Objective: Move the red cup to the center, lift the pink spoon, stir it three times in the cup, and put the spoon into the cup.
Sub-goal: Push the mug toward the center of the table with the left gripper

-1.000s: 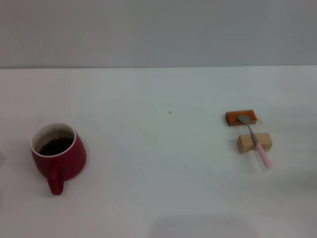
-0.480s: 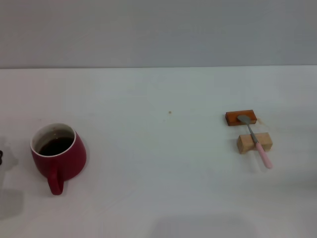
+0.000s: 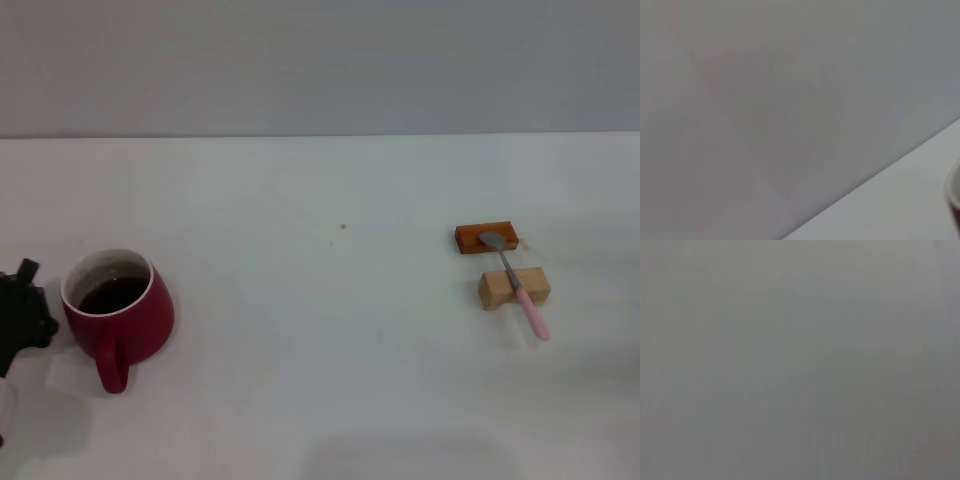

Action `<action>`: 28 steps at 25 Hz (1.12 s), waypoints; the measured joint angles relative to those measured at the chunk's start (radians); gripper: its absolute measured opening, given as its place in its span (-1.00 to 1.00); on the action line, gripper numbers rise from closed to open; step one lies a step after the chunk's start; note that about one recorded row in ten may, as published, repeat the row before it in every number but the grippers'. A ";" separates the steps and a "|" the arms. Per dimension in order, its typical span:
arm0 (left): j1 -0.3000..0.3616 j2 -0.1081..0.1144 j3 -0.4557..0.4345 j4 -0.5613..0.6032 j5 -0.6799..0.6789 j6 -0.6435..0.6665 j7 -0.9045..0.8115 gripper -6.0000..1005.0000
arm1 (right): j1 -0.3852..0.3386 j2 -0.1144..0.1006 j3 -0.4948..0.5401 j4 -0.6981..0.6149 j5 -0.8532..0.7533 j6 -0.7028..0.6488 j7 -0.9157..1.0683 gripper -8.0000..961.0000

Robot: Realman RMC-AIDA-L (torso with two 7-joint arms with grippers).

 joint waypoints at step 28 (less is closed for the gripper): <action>-0.032 0.000 0.254 -0.148 0.000 0.009 0.057 -0.83 | 0.002 -0.002 -0.005 0.000 -0.006 -0.001 0.000 0.43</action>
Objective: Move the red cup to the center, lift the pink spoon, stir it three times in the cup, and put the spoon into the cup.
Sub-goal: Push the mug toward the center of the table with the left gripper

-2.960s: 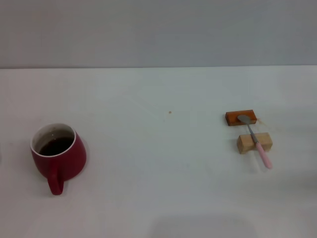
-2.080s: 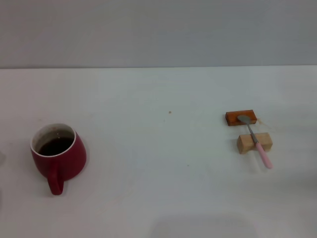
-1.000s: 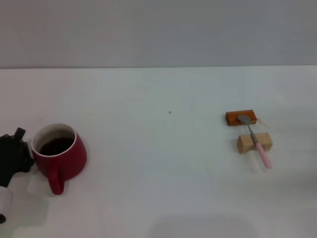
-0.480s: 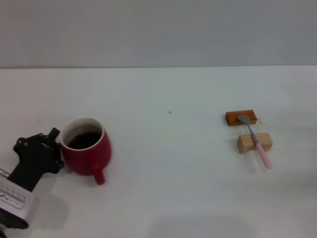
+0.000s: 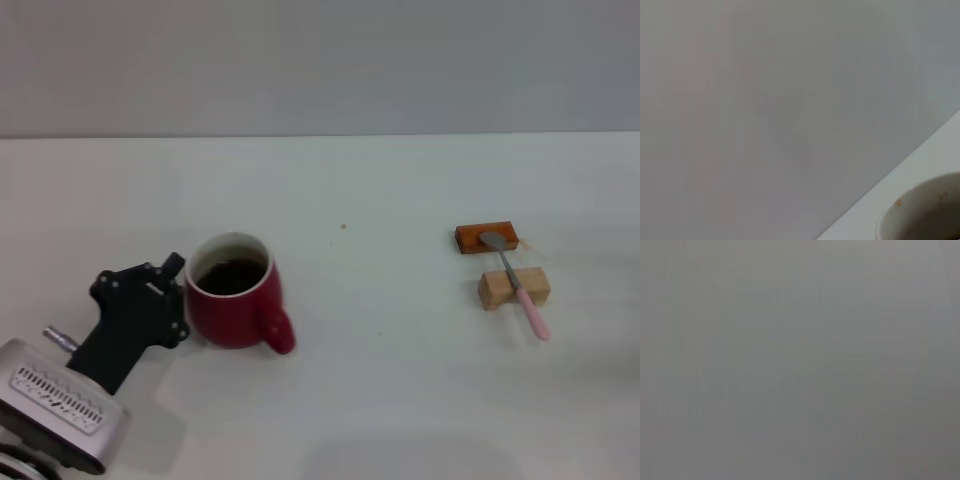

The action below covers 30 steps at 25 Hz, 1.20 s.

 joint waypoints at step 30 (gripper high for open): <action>0.007 -0.006 0.004 -0.138 -0.011 -0.038 -0.098 -0.72 | -0.008 0.006 -0.009 0.000 0.000 0.001 0.003 0.43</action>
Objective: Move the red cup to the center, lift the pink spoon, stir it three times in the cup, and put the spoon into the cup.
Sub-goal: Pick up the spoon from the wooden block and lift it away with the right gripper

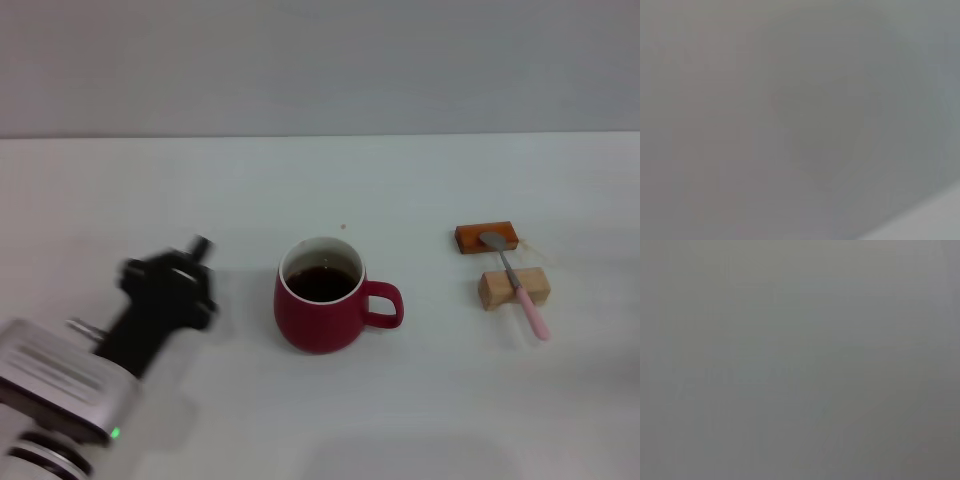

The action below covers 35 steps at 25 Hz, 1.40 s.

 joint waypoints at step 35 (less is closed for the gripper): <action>-0.128 0.029 -0.719 0.259 0.005 0.010 -0.505 0.43 | -0.515 0.013 -0.535 0.570 0.009 -0.016 -0.056 0.43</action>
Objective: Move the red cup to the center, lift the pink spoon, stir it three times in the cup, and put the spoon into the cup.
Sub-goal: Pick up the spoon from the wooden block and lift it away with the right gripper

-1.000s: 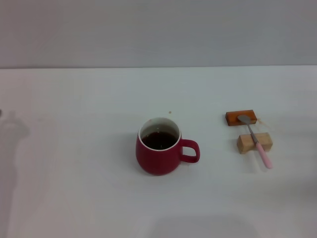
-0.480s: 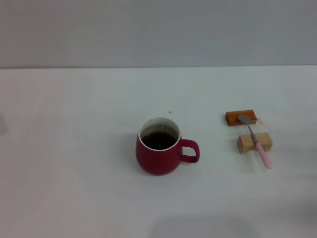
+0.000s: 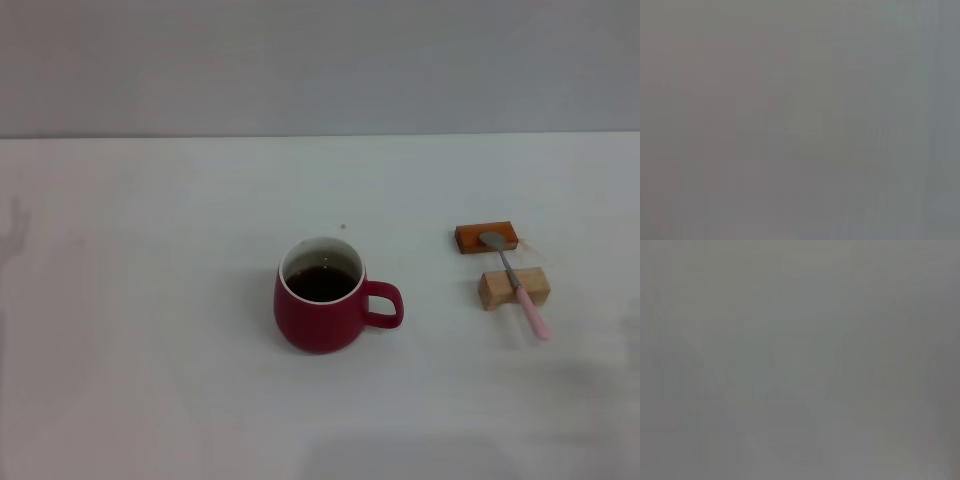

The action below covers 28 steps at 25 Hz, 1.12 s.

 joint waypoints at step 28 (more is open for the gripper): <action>0.006 0.007 -0.026 0.008 0.004 -0.005 0.002 0.68 | 0.064 -0.001 -0.425 0.006 0.235 0.069 -0.120 0.43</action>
